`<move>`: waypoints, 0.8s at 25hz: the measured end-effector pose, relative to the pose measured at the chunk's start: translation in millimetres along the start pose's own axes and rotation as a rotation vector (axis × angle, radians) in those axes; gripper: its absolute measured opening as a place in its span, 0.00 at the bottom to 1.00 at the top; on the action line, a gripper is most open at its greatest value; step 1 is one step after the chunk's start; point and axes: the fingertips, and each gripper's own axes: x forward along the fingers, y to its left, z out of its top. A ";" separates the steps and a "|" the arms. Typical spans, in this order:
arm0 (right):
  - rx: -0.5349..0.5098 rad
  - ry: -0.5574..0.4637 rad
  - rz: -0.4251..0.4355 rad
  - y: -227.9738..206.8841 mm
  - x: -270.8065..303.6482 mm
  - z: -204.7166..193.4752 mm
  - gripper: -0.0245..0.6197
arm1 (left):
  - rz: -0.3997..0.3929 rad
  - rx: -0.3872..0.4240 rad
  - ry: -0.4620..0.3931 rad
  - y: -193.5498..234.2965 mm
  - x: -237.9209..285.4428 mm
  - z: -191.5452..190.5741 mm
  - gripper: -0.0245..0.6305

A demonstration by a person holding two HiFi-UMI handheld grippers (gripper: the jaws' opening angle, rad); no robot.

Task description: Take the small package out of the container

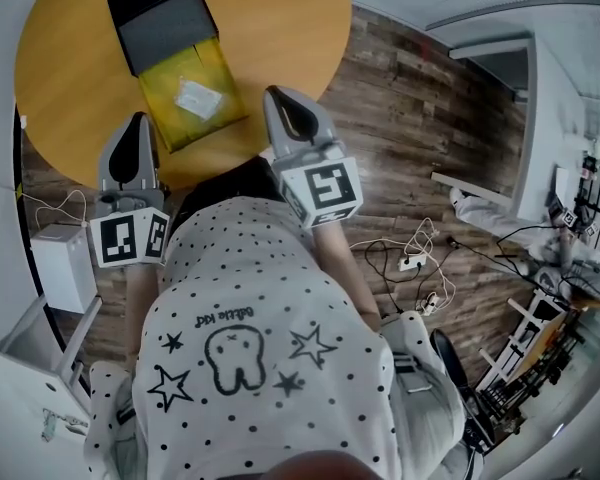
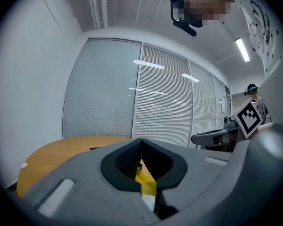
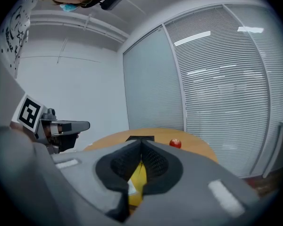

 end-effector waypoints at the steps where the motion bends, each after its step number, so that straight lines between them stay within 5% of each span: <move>1: -0.002 -0.001 0.001 0.4 0.4 0.3 0.05 | 0.002 0.000 -0.001 0.4 -0.3 0.2 0.05; 20: -0.010 -0.007 0.012 5.2 1.6 0.9 0.05 | 0.013 -0.006 -0.004 6.1 -3.3 0.0 0.05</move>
